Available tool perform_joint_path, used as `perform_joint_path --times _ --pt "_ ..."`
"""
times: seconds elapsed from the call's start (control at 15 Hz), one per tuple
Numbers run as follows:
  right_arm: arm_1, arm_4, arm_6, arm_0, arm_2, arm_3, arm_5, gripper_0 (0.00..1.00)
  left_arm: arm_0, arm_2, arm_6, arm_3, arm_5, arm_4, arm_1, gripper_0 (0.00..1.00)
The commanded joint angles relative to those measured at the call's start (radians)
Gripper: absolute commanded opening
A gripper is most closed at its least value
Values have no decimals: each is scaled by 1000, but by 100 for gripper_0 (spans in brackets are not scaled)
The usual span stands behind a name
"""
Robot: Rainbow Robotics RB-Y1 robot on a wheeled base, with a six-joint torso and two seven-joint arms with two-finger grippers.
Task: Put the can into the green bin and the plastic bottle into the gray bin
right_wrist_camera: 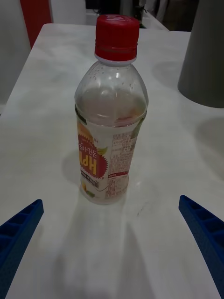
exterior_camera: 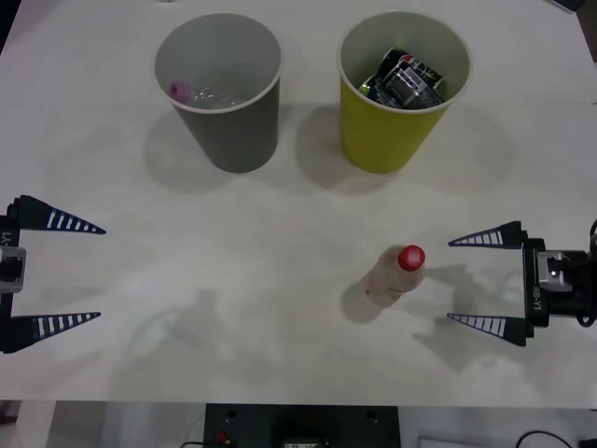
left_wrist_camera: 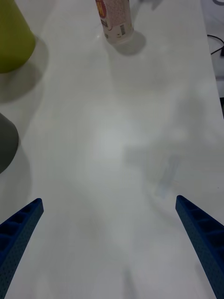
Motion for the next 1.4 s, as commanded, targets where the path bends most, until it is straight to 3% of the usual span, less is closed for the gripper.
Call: perform_joint_path --times 0.07,0.4,0.8,1.4 --pt "64 0 13 -21 -1 66 -25 100 0 0 0 0 0 0 0 98" --pt "166 6 42 -70 1 176 -52 100 0 0 0 0 0 0 0 98" --pt "249 45 48 -77 -1 175 -14 100 0 0 0 0 0 0 0 98" --pt "300 63 56 -81 2 175 12 100 0 0 0 0 0 0 0 98"
